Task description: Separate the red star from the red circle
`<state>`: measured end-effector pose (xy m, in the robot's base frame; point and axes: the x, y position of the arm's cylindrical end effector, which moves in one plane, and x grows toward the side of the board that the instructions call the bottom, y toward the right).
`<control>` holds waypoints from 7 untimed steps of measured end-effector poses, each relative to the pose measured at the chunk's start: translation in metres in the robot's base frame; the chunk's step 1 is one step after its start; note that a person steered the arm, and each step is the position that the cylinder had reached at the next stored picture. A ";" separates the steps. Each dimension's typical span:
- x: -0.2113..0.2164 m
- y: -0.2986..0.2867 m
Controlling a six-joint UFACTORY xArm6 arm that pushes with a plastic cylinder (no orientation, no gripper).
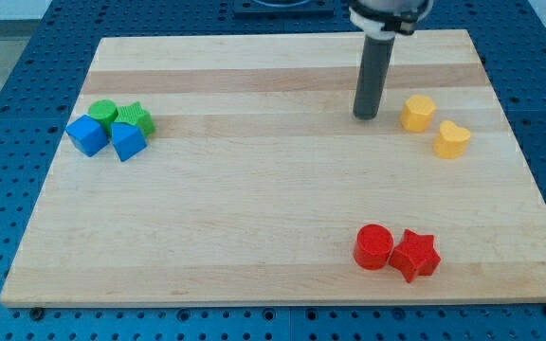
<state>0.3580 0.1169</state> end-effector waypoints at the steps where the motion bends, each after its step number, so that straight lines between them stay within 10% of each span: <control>1: -0.001 0.035; 6: -0.031 0.103; 7: -0.012 0.018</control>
<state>0.3458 0.1345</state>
